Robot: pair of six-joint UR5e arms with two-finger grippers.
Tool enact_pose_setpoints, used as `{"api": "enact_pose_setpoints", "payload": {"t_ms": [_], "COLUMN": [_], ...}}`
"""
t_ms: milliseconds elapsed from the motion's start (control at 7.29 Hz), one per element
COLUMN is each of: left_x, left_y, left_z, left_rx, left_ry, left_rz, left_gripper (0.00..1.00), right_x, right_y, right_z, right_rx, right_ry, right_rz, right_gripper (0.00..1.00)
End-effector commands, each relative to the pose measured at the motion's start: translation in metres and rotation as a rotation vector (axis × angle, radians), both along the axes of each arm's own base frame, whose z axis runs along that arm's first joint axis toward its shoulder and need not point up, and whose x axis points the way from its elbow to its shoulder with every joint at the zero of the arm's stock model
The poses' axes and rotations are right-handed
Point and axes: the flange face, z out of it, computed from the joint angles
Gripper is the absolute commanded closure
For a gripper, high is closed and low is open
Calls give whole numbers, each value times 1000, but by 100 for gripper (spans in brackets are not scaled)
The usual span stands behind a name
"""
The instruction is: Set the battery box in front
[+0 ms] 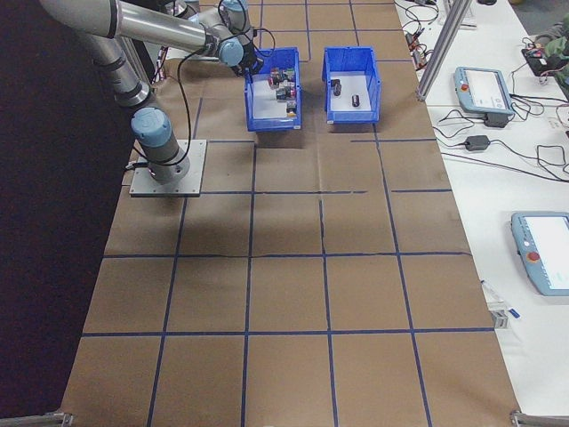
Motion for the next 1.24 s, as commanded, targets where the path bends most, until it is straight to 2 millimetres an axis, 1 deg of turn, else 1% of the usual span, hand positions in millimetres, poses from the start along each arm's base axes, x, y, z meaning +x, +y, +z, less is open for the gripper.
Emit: {"api": "enact_pose_setpoints", "payload": {"t_ms": [0, 137, 275, 412, 549, 686, 824, 961, 1098], "left_x": [1, 1, 1, 1, 1, 2, 2, 2, 2], "left_y": [7, 10, 13, 14, 15, 14, 14, 14, 15], "left_z": [4, 9, 10, 10, 10, 10, 10, 10, 9], "left_rx": [-21, -32, -26, -26, -24, -24, -23, -23, -15], "left_ry": [-2, 1, -2, -2, -1, -3, -3, -3, -5], "left_rz": [-9, -8, -9, -9, -11, -16, -17, -15, -16], "left_gripper": [1, 1, 1, 1, 1, 1, 1, 1, 1], "right_x": [4, 4, 4, 2, -1, -4, -1, -5, -20], "right_y": [0, -1, -2, -5, -8, -13, -19, -33, -54], "right_z": [-17, -16, -16, -17, -14, -10, 8, 29, 46], "right_rx": [29, 25, 23, 28, 25, 24, -12, -14, 31], "right_ry": [27, 26, 23, 30, 24, 15, -3, -6, 11], "right_rz": [5, 5, 3, -9, -21, -85, -110, -136, -201], "right_gripper": [86, 76, 47, 32, 10, 0, 0, 0, 0]}}
